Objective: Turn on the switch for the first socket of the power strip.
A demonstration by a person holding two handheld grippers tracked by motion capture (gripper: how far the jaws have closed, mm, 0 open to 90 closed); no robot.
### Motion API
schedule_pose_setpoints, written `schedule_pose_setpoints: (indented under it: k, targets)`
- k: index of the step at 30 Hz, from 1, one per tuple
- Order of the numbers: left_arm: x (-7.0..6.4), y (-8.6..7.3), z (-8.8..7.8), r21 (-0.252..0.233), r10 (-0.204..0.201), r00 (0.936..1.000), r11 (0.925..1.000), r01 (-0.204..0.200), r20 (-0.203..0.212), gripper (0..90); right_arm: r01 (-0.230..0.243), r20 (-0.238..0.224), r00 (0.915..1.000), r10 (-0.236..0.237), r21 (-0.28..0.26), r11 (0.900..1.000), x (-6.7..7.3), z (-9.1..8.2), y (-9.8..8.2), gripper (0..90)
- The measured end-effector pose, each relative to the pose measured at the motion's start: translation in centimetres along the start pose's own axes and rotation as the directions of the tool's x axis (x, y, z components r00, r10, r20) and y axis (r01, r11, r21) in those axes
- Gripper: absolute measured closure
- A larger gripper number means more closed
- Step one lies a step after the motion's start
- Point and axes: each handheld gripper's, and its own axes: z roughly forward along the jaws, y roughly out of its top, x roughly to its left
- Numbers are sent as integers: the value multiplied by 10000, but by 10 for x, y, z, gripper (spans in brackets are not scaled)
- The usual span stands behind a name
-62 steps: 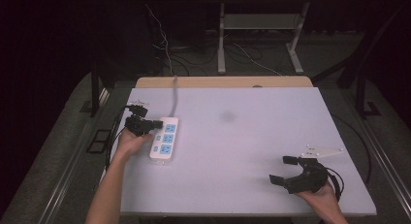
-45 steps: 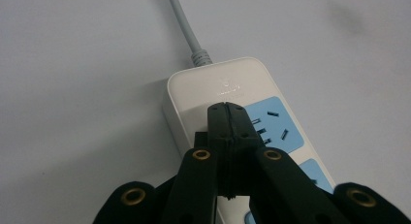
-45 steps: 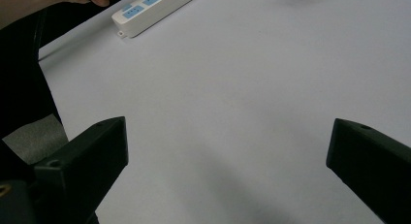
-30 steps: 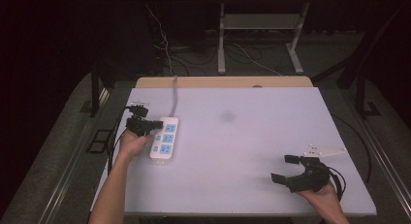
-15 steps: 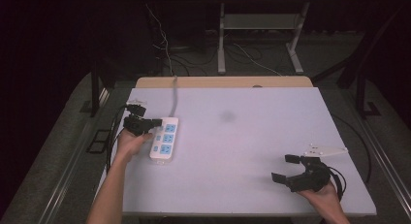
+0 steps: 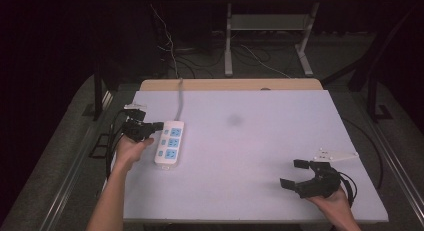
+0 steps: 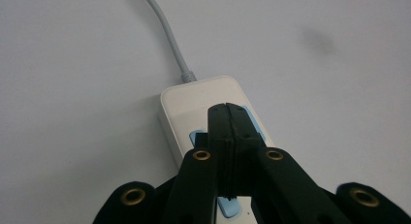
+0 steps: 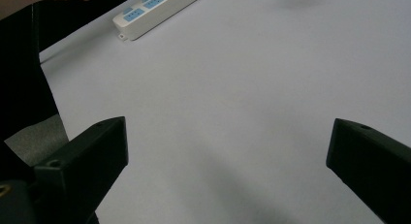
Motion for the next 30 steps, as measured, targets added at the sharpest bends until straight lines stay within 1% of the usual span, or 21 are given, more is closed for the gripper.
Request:
schedule_pose_setpoints:
  k: [2, 6, 10, 12, 13, 14, 15, 16, 17, 18, 19, 20, 21, 22, 23, 24, 25, 26, 27, 28, 30]
  targets:
    - [-2, -1, -3, -74, 65, 10000, 10000, -65, -65, 889, 3, -6, 10000, -3, -4, 10000, 0, 0, 0, 8]
    - [-5, 0, -8, -188, 35, 10000, 9998, -36, -64, 890, -18, -7, 10000, 18, -37, 10000, 0, -1, 0, 8]
    - [-13, 0, -18, -459, -29, 10000, 9989, 32, 52, 889, -25, 3, 10000, 25, -57, 10000, 0, -1, 0, 8]
    - [-14, 0, -20, -496, -10, 10000, 9988, 12, 40, 857, -29, 2, 10000, 29, -57, 10000, 0, -1, 0, 8]
    - [-18, 0, -23, -541, -28, 9999, 9985, 35, 125, 836, -21, 1, 10000, 21, -58, 10000, 0, -1, 0, 8]
    - [-18, 0, -23, -541, -28, 9999, 9985, 35, 125, 810, -21, 1, 10000, 21, -58, 10000, 0, -1, 0, 8]
    - [-22, -1, -27, -627, -76, 9998, 9980, 87, 191, 775, -20, 3, 10000, 20, -63, 10000, 0, -1, 0, 8]
    - [-22, -1, -27, -627, -76, 9998, 9980, 87, 191, 735, -20, 3, 10000, 20, -63, 10000, 0, -1, 0, 8]
    - [-26, -2, -31, -840, -104, 9995, 9964, 129, 301, 697, -18, 1, 10000, 18, -80, 10000, 0, -1, 0, 8]
    - [-26, -2, -31, -840, -104, 9995, 9964, 129, 301, 652, -24, -3, 10000, 24, -92, 10000, -1, -1, 0, 8]
    - [-30, -4, -34, -915, -43, 9994, 9958, 75, 358, 585, -15, 0, 10000, 15, -95, 10000, -1, -2, 0, 8]
    - [-30, -4, -34, -915, -43, 9994, 9958, 75, 358, 507, -15, 0, 10000, 15, -95, 10000, -1, -2, 0, 8]
    - [-34, -7, -36, -839, 93, 9995, 9965, -67, 309, 444, -29, -8, 10000, 29, -106, 9999, -1, -2, 0, 8]
    - [-34, -7, -36, -839, 93, 9995, 9965, -67, 309, 376, -36, -13, 10000, 36, -96, 9999, -1, -1, 0, 8]
    - [-36, -10, -39, -894, 73, 9982, 9960, -19, 602, 317, -32, -17, 10000, 31, -85, 10000, -1, -1, 0, 8]
    - [-36, -10, -39, -894, 73, 9982, 9960, -19, 602, 281, -32, -17, 10000, 31, -85, 10000, -1, -1, 0, 8]
    - [-38, -12, -41, -956, 26, 9973, 9954, 45, 739, 239, -31, -18, 10000, 31, -82, 10000, -1, -1, 0, 8]
    - [-39, -14, -43, -1050, 3, 9965, 9944, 86, 839, 239, -37, -20, 10000, 37, -88, 10000, -1, -1, 0, 8]
    - [-41, -17, -46, -1177, -39, 9946, 9929, 162, 1038, 188, -56, -25, 10000, 56, -110, 9999, -1, -2, 0, 8]
    - [-41, -17, -46, -1177, -39, 9946, 9929, 162, 1038, 155, -60, -28, 10000, 60, -124, 9999, -1, -2, 0, 8]
    - [-47, -22, -48, -1349, 3, 9940, 9908, 146, 1097, 111, -67, -28, 10000, 66, -135, 9999, -1, -2, 0, 8]
